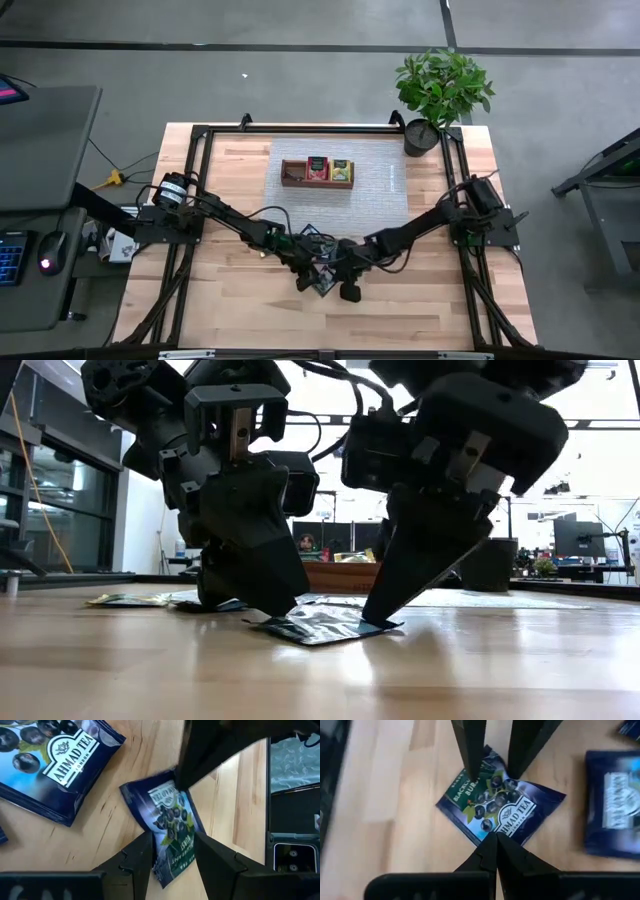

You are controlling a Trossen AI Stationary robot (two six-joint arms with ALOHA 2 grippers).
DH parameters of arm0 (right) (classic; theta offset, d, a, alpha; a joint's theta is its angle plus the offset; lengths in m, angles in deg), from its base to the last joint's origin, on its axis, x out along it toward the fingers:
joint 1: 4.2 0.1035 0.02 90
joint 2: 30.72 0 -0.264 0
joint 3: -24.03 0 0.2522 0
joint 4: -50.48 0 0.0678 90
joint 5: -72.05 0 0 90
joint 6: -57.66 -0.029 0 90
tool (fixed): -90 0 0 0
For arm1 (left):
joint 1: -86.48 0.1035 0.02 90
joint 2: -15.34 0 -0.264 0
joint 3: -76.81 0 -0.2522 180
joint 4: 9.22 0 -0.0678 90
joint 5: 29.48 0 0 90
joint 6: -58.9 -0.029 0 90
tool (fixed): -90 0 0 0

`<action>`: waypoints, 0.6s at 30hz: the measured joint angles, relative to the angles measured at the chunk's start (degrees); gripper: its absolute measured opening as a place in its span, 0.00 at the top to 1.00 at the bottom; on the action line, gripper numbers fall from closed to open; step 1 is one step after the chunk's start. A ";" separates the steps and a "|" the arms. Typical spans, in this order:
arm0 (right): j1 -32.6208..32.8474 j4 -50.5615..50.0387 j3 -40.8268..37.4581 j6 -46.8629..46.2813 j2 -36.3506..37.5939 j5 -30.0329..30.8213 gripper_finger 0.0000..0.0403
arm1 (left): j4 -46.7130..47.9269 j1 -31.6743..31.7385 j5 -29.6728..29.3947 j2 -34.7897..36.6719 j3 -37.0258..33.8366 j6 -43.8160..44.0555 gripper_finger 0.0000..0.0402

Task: Pick & Place Tea
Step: Put the purple tea bag into the left section of the wooden organizer

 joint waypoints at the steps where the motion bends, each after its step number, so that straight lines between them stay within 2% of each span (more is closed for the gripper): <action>1: 0.39 1.52 -0.79 -2.29 0.00 0.74 1.00 | -0.03 0.00 0.13 0.00 0.00 0.00 0.64; 8: 2.30 6.78 -4.08 -15.62 0.02 6.96 1.00 | -0.21 0.00 0.65 0.00 0.00 -0.15 0.64; 14: 3.48 6.43 -4.14 -20.30 -0.04 9.46 1.00 | -0.27 0.02 -0.03 0.00 0.00 -0.13 0.64; 18: 4.55 5.97 -4.14 -28.40 -0.07 12.75 1.00 | -0.29 0.02 -0.32 -0.02 0.00 -0.13 0.64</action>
